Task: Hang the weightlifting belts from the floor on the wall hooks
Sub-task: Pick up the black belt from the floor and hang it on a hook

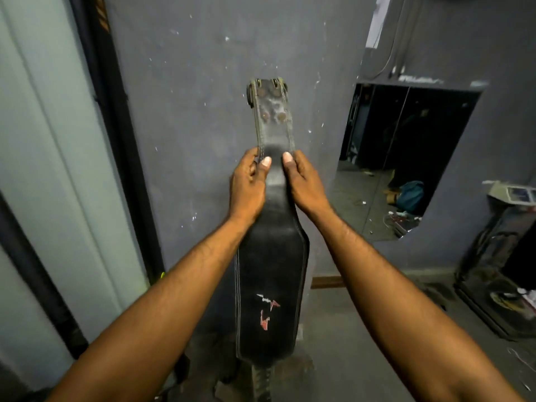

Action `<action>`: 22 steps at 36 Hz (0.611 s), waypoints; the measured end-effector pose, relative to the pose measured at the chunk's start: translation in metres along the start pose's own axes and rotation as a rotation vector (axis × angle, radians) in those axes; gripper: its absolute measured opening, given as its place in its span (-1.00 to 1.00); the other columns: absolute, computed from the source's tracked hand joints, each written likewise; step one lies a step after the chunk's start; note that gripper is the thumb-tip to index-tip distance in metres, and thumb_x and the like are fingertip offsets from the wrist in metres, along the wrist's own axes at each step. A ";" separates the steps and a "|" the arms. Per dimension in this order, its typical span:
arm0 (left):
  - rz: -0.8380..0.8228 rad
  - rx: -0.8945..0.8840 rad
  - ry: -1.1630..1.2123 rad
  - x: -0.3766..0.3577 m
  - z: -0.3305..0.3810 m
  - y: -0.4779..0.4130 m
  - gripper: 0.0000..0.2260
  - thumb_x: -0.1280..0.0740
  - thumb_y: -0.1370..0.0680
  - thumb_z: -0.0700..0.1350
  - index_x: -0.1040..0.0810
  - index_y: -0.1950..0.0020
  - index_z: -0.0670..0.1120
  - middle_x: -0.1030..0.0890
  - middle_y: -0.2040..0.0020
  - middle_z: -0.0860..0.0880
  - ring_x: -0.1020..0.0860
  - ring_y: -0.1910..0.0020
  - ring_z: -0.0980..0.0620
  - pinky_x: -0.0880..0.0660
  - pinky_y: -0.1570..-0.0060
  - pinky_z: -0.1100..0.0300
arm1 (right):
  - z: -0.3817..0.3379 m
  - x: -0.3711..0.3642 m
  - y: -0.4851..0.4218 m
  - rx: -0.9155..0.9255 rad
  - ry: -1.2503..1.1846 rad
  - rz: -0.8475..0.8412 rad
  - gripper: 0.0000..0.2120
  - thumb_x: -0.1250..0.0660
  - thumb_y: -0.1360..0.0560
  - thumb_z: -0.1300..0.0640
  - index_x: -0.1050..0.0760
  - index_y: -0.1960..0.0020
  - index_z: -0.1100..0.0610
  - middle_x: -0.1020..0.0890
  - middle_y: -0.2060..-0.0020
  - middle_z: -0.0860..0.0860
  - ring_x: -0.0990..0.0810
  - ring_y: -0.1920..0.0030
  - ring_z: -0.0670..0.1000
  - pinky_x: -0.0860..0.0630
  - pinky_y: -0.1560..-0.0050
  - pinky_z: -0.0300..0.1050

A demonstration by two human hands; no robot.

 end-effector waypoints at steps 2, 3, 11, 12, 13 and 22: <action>0.000 -0.070 -0.003 0.000 0.014 -0.009 -0.80 -0.28 -0.64 -0.15 -0.56 -0.25 -0.13 -0.67 -0.10 -0.03 -0.64 -0.09 0.09 -0.56 -0.15 0.16 | -0.004 0.001 0.002 -0.012 0.005 0.005 -0.76 -0.12 -0.69 -0.06 -0.44 0.02 0.04 -0.53 0.19 -0.17 -0.50 0.19 -0.32 -0.41 0.08 -0.28; -0.003 -0.092 -0.001 0.000 0.019 -0.014 -0.79 -0.28 -0.64 -0.14 -0.56 -0.25 -0.14 -0.68 -0.11 -0.04 -0.64 -0.11 0.04 -0.55 -0.16 0.12 | -0.003 0.002 0.004 -0.030 0.004 -0.009 -0.74 -0.11 -0.69 -0.08 -0.43 0.00 0.06 -0.53 0.18 -0.17 -0.49 0.19 -0.32 -0.41 0.04 -0.23; 0.033 -0.194 0.002 0.002 0.034 -0.035 -0.80 -0.27 -0.65 -0.17 -0.55 -0.24 -0.18 -0.67 -0.10 -0.06 -0.62 -0.07 0.09 -0.51 -0.10 0.30 | 0.004 -0.003 0.008 0.082 -0.167 -0.185 -0.59 -0.22 -0.65 0.03 -0.38 -0.47 0.11 -0.56 -0.35 0.01 -0.52 -0.36 -0.04 -0.43 -0.42 0.08; 0.041 -0.199 0.003 0.001 0.037 -0.039 -0.81 -0.27 -0.65 -0.18 -0.55 -0.23 -0.18 -0.66 -0.08 -0.05 -0.62 -0.05 0.10 -0.50 -0.09 0.31 | 0.001 -0.003 0.003 0.087 -0.164 -0.174 -0.59 -0.22 -0.65 0.05 -0.38 -0.47 0.12 -0.56 -0.35 0.02 -0.52 -0.37 -0.04 -0.42 -0.43 0.10; 0.051 -0.201 -0.001 0.001 0.039 -0.041 -0.82 -0.27 -0.65 -0.19 -0.55 -0.22 -0.17 -0.66 -0.07 -0.04 -0.61 -0.03 0.12 -0.50 -0.07 0.33 | -0.001 -0.002 0.000 0.089 -0.169 -0.172 -0.60 -0.22 -0.65 0.07 -0.39 -0.47 0.13 -0.56 -0.35 0.03 -0.53 -0.36 -0.04 -0.43 -0.42 0.09; 0.131 -0.289 -0.075 -0.004 0.050 -0.063 -0.81 -0.27 -0.64 -0.14 -0.53 -0.22 -0.16 -0.65 -0.06 0.00 -0.60 -0.04 0.13 -0.52 -0.12 0.21 | 0.031 0.031 0.001 -0.231 -0.243 -0.561 -0.64 -0.38 -0.58 0.05 -0.46 -0.35 0.03 -0.67 -0.17 -0.04 -0.67 -0.15 -0.06 -0.62 -0.15 -0.14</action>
Point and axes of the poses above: each hand's wrist, its own y-axis away from the middle knuckle, its own x-axis out of the back of the hand, z = x × y, the point moved 1 cm from there along -y, towards the middle knuckle
